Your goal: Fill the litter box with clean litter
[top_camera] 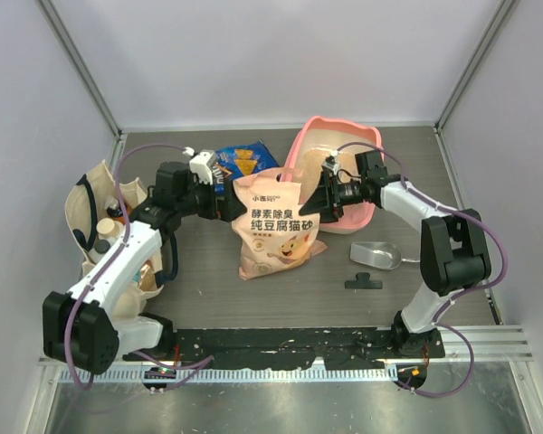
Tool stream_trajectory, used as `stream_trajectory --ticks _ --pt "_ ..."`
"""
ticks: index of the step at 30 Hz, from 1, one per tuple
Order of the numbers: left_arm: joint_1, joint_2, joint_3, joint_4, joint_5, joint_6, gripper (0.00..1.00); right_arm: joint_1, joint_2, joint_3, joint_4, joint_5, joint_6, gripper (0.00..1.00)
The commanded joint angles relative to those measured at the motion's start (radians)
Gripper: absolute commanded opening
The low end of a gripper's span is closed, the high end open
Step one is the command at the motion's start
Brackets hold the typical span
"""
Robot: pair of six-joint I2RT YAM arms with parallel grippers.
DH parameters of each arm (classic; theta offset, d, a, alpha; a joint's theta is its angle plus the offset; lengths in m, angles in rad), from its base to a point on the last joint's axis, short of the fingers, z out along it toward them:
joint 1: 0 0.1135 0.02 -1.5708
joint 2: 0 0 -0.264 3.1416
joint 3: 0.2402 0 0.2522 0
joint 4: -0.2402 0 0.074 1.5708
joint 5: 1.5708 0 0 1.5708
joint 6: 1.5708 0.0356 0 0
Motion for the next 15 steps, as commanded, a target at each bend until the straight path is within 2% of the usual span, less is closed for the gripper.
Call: stream_trajectory --ticks 1,3,7,11,15 --pt "0.013 0.044 -0.041 0.172 0.232 -0.176 1.00 0.023 -0.091 -0.081 0.233 -0.013 -0.015 0.66" --pt "0.013 0.062 -0.057 0.239 0.261 -0.209 0.98 0.032 -0.111 -0.121 0.300 -0.016 0.012 0.66" --pt "0.014 0.075 -0.082 0.265 0.306 -0.241 0.88 0.064 -0.166 -0.217 0.675 -0.025 0.164 0.66" --pt "0.023 0.070 -0.091 0.276 0.350 -0.252 0.77 0.112 -0.186 -0.257 0.733 0.019 0.178 0.66" --pt "0.030 0.066 -0.105 0.288 0.369 -0.255 0.54 0.115 -0.194 -0.288 0.808 0.056 0.210 0.66"
